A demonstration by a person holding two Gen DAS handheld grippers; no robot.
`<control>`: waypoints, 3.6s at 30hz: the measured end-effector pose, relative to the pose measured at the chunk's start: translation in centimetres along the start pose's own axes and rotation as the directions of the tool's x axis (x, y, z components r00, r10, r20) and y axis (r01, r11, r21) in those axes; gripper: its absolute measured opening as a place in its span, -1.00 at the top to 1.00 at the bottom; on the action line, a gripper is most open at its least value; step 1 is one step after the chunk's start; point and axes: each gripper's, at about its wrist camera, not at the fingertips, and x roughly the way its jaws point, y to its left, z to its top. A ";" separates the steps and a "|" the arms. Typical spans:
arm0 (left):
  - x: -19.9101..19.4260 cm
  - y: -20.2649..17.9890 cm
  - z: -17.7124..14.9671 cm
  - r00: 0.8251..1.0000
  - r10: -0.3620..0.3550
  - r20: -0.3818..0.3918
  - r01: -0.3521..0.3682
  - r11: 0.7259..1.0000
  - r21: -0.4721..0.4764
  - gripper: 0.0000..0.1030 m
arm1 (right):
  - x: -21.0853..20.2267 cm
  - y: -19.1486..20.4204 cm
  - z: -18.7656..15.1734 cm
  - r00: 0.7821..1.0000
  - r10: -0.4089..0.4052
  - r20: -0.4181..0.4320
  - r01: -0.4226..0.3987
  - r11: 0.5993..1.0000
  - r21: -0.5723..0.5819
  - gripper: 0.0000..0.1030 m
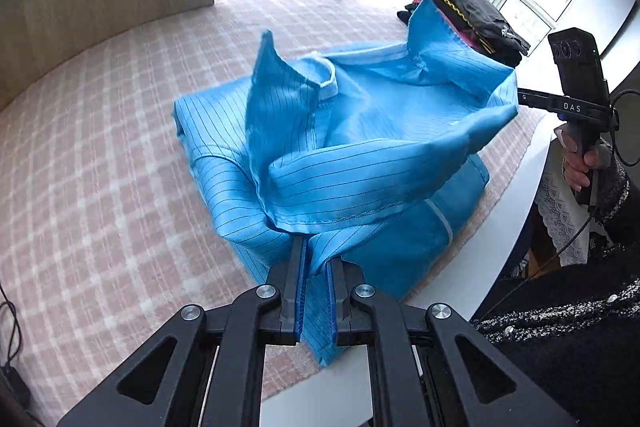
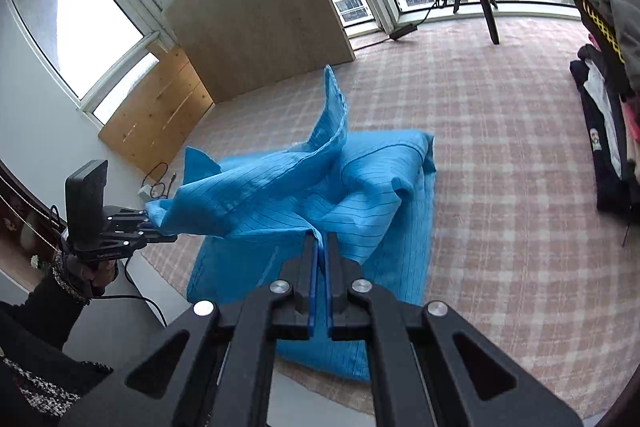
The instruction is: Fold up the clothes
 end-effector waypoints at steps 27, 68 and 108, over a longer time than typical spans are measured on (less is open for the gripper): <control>3.5 -11.6 4.7 0.988 -0.120 -0.098 0.147 0.925 0.349 0.23 | 3.9 2.9 2.7 0.990 -0.093 -0.107 0.049 0.933 -0.357 -0.01; -2.8 -2.4 0.7 0.993 0.083 0.087 -0.076 0.994 -0.081 0.58 | 5.9 7.8 6.5 0.878 0.364 -0.310 -0.421 0.897 -0.137 0.38; 4.8 10.0 7.1 0.988 -0.153 0.017 0.154 0.982 -0.107 0.93 | 12.5 17.6 -7.8 0.948 0.132 -0.289 -0.253 0.865 -0.434 0.76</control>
